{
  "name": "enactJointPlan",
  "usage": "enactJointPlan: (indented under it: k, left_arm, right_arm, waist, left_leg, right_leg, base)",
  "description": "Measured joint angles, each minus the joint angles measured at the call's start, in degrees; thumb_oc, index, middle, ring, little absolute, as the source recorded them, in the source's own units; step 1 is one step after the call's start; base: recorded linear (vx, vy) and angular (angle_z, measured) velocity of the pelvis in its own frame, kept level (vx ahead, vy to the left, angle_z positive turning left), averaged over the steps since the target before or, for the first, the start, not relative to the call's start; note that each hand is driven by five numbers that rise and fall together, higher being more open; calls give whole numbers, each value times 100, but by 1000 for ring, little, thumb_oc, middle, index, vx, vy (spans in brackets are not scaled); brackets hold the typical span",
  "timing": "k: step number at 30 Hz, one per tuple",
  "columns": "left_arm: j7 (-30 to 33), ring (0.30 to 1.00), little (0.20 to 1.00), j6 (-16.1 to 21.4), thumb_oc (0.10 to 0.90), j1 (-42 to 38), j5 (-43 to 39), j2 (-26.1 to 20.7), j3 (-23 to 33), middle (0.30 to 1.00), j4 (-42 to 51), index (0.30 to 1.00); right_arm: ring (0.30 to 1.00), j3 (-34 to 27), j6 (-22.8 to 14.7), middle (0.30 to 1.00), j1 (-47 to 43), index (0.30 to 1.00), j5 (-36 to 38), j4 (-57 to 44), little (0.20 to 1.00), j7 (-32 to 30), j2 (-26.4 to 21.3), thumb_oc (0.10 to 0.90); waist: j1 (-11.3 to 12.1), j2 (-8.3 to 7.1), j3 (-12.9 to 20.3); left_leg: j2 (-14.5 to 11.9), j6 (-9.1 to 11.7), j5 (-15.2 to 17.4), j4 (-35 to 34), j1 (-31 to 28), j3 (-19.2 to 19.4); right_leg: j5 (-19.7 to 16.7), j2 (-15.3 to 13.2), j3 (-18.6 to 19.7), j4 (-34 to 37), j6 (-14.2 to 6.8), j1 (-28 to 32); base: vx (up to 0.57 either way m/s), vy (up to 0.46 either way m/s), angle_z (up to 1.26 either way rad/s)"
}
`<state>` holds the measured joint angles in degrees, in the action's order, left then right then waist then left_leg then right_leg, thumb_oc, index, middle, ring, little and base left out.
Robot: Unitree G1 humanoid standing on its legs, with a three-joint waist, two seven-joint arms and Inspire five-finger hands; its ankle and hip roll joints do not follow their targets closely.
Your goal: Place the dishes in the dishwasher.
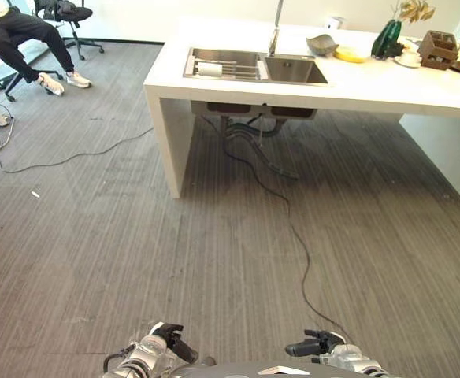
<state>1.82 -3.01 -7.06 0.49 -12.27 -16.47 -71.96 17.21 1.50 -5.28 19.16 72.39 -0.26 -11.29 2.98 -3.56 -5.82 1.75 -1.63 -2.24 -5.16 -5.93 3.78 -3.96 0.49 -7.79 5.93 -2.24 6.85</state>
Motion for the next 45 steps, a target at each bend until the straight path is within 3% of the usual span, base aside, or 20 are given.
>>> enactJointPlan:
  k: [11,13,15,18,21,25,28,31,32,33,35,37,38,39,40,41,42,43,44,45]
  left_arm:
    - [122,900,900,-10,800,-296,-54,-169,-44,900,516,900]
    - [151,900,900,-30,800,-396,-132,-204,-129,900,735,900]
    - [136,900,900,-60,800,-483,-235,-206,-330,900,1178,900]
    - [157,900,900,-85,800,-580,-257,-232,-355,900,1307,900]
    - [158,900,900,-139,800,-578,-301,-275,-367,900,1340,900]
    - [174,900,900,-180,800,-638,-449,-216,-329,900,1187,900]
    - [189,900,900,-201,800,-572,-450,-224,-296,900,1151,900]
    - [192,900,900,-203,800,-365,-470,-202,-266,900,1176,900]
    - [195,900,900,-188,800,-148,-529,-142,-232,900,1177,900]
    - [204,900,900,-187,800,-53,-595,-70,-239,900,1212,900]
    - [134,900,900,-190,800,154,-757,-102,-202,900,1470,900]
    - [118,900,900,-184,800,211,-888,-124,-89,900,1584,900]
    - [107,900,900,-214,800,206,-919,-133,-8,900,1708,900]
    - [111,900,900,-207,800,120,-973,-215,-23,900,2049,900]
    - [63,900,900,-226,800,99,-1055,-229,-19,900,2258,900]
    - [49,900,900,-209,800,98,-1146,-241,-26,900,2596,900]
    - [48,900,900,-166,800,97,-1217,-244,-25,900,2890,900]
    - [50,900,900,-119,800,94,-1277,-227,-25,900,3265,900]
    - [50,900,900,-119,800,94,-1277,-227,-25,900,3265,900]
    - [44,900,900,-133,800,80,-1356,-341,2,900,3653,900]
  right_arm:
    - [900,-1,52,900,-345,900,-129,27,900,-35,-81,800]
    - [900,-27,50,900,-475,900,-125,36,900,-32,-125,800]
    - [900,-27,54,900,-653,900,-116,25,900,-37,-271,800]
    - [900,-29,127,900,-621,900,-106,13,900,-22,-224,800]
    - [900,-155,149,900,-540,900,-98,-293,900,-22,-230,800]
    - [900,-258,106,900,-425,900,31,-388,900,-46,-246,800]
    - [900,-438,99,900,-324,900,127,-405,900,-35,-213,800]
    - [900,-419,170,900,-193,900,105,-374,900,42,-203,800]
    - [900,-335,191,900,-24,900,62,-350,900,85,-228,800]
    - [900,-297,188,900,-19,900,1,-289,900,82,-281,800]
    - [900,-239,201,900,-38,900,-167,-340,900,98,-303,800]
    - [900,-155,189,900,19,900,-213,-471,900,124,-328,800]
    - [900,-121,177,900,34,900,-214,-562,900,123,-353,800]
    - [900,-92,204,900,-37,900,-223,-469,900,108,-373,800]
    - [900,-101,212,900,-40,900,-227,-444,900,63,-405,800]
    - [900,-159,224,900,-33,900,-228,-393,900,46,-456,800]
    - [900,-214,245,900,-46,900,-233,-390,900,28,-538,800]
    - [900,-268,235,900,-127,900,-232,-390,900,10,-723,800]
    - [900,-268,235,900,-127,900,-232,-390,900,10,-723,800]
    - [900,-264,181,900,-170,900,-233,-339,900,13,-877,800]
  waist:
    - [274,44,-251]
    - [280,188,-380]
    - [278,465,-583]
    - [211,396,-644]
    - [121,364,-651]
    - [-242,372,-733]
    - [-328,373,-712]
    - [-357,361,-376]
    - [-368,382,-95]
    - [-354,593,13]
    - [-318,549,91]
    - [-245,389,172]
    - [-184,303,175]
    - [-156,94,81]
    - [-106,35,50]
    - [-16,-27,7]
    - [69,-61,-43]
    - [217,171,-220]
    - [217,171,-220]
    - [335,393,-329]
  left_leg:
    - [61,-152,3,1,112,42]
    - [9,-228,35,7,112,4]
    - [-99,-305,97,29,109,-57]
    - [-5,-376,316,83,17,-180]
    - [97,-383,383,45,13,-352]
    - [290,-382,596,327,-13,-695]
    - [259,-246,929,356,-395,-831]
    - [-41,-9,1156,314,-762,-988]
    - [-289,262,1373,443,-967,-1116]
    - [-522,350,1436,762,-913,-1121]
    - [-636,430,1401,2263,-379,-1166]
    - [-631,705,754,3826,420,-1256]
    - [-583,712,152,4525,799,-1245]
    - [-659,672,-349,5928,1731,-927]
    - [-550,508,81,6089,2044,-879]
    - [-354,266,450,6023,2394,-742]
    - [-96,302,579,5764,2643,-734]
    - [144,348,677,4935,2794,-863]
    - [144,348,677,4935,2794,-863]
    - [260,339,478,2934,2905,-569]
  right_leg:
    - [-14,-92,80,-282,-152,-261]
    - [106,-82,46,-999,-170,-579]
    - [132,-102,-46,-2443,-199,-1307]
    - [533,-437,21,-3534,-448,-1849]
    - [520,-697,79,-2586,-493,-1966]
    - [14,-1140,491,-640,-888,-2063]
    - [-405,-1345,463,-434,-919,-2151]
    - [-390,-1155,287,-1162,-724,-2081]
    - [-499,-896,282,-1310,-281,-1899]
    - [-223,-678,154,-1398,-226,-1779]
    - [-74,-407,17,-1351,29,-1437]
    - [48,-312,-23,-1328,277,-1292]
    - [44,-296,-58,-1242,408,-1164]
    - [84,-260,-132,-1046,465,-824]
    - [200,-256,-116,-1019,634,-685]
    - [426,-290,-37,-884,865,-514]
    - [620,-321,128,-793,613,-390]
    - [681,-193,202,-726,578,-212]
    - [681,-193,202,-726,578,-212]
    - [715,-10,158,-257,606,253]
  base:
    - [0,96,-4]
    - [24,149,7]
    - [109,89,10]
    - [250,-20,40]
    - [175,-79,26]
    - [473,-210,42]
    - [358,-207,22]
    - [446,-314,40]
    - [426,-355,48]
    - [365,-349,33]
    - [288,-377,4]
    - [186,-360,-13]
    - [279,-302,7]
    - [330,-186,19]
    - [463,-219,30]
    - [396,-91,18]
    - [429,-79,-6]
    - [300,-49,-16]
    - [340,-35,-31]
    - [518,-56,-8]
